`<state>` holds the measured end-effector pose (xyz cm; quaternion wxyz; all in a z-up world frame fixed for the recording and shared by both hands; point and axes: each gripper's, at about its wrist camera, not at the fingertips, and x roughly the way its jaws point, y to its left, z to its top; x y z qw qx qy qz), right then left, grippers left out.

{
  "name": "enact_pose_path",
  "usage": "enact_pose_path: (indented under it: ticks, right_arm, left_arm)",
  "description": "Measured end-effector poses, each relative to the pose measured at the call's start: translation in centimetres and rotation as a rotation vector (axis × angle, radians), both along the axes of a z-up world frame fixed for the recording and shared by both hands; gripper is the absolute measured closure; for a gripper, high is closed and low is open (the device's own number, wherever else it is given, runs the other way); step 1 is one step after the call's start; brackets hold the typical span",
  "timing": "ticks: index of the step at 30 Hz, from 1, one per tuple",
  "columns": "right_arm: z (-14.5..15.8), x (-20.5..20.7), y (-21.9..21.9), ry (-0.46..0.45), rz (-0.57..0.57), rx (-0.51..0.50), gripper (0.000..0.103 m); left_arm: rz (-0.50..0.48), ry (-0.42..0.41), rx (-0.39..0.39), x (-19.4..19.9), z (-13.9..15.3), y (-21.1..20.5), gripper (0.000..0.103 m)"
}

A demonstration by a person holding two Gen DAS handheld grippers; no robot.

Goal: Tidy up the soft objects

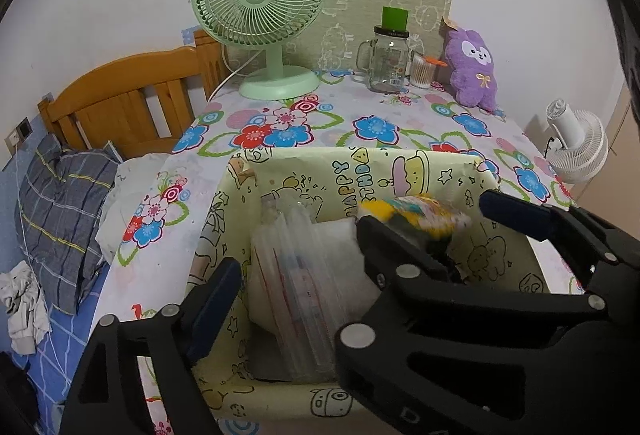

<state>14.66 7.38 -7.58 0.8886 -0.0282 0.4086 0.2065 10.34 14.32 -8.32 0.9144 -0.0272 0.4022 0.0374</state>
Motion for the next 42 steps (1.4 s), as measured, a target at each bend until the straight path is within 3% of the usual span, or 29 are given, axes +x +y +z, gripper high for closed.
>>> enact_pose_path:
  ticks: [21,42]
  right_arm:
    - [3.3,-1.7,-3.4,-0.068,-0.053,0.012,0.013]
    - [6.9,-4.8,-9.8,-0.147,-0.145,0.030,0.010]
  left_arm:
    - [0.011,-0.081,0.022,-1.3,2.8,-2.5,0.001]
    - [-0.013,-0.166,0.060,-3.5,6.3,-7.7,0.000]
